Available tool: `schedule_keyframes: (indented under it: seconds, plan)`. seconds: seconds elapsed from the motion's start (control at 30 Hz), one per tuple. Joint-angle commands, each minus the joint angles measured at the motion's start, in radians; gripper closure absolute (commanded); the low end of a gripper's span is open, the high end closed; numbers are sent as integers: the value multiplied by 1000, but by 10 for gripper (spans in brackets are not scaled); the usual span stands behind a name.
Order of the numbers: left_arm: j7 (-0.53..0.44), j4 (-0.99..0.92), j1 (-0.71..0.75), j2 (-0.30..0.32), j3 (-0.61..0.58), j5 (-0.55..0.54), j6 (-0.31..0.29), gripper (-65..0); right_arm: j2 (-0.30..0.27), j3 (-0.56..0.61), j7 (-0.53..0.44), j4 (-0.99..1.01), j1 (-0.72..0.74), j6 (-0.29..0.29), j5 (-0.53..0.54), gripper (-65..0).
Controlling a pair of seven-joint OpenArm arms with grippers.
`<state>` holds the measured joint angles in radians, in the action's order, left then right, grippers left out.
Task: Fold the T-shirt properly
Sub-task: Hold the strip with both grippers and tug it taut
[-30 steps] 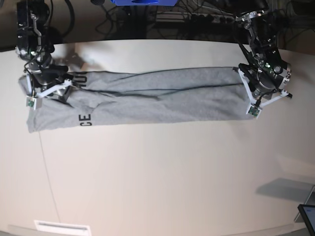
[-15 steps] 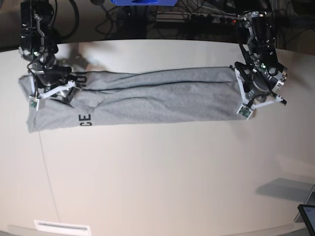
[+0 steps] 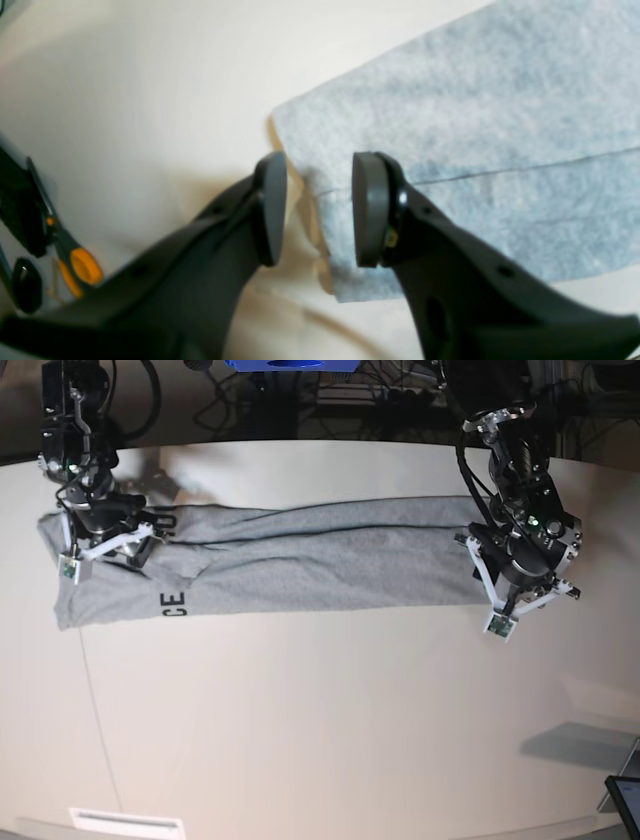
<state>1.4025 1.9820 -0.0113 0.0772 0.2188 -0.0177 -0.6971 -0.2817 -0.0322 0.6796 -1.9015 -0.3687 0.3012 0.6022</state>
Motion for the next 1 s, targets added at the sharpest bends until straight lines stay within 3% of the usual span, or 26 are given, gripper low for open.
schedule_keyframes:
  seconds: [0.0, 0.03, 0.17, 0.2, 0.4, 0.97]
  plan:
    - [-6, 9, -13, 5, 0, 5, -1, -215, -9, -4, -19, -16, 4, -4, -1, -292]
    - [-6, 4, -13, 0, 3, 5, -1, -202, -9, -4, -19, -16, 4, -4, -1, -292]
    - [-6, -8, -9, -4, 0, 6, -1, -17, -9, -4, -19, -16, 3, -4, -1, -292]
    - [-6, -22, -8, -4, -2, 6, -1, 0, -9, -4, -19, -16, 3, -4, -1, -292]
    - [-6, -118, -2, -1, 6, 6, -1, 0, -9, -4, -19, -16, 3, -4, -1, -292]
    - [-19, -137, 27, 2, -2, 6, -1, 0, -11, -4, -19, -16, 0, -4, -1, -292]
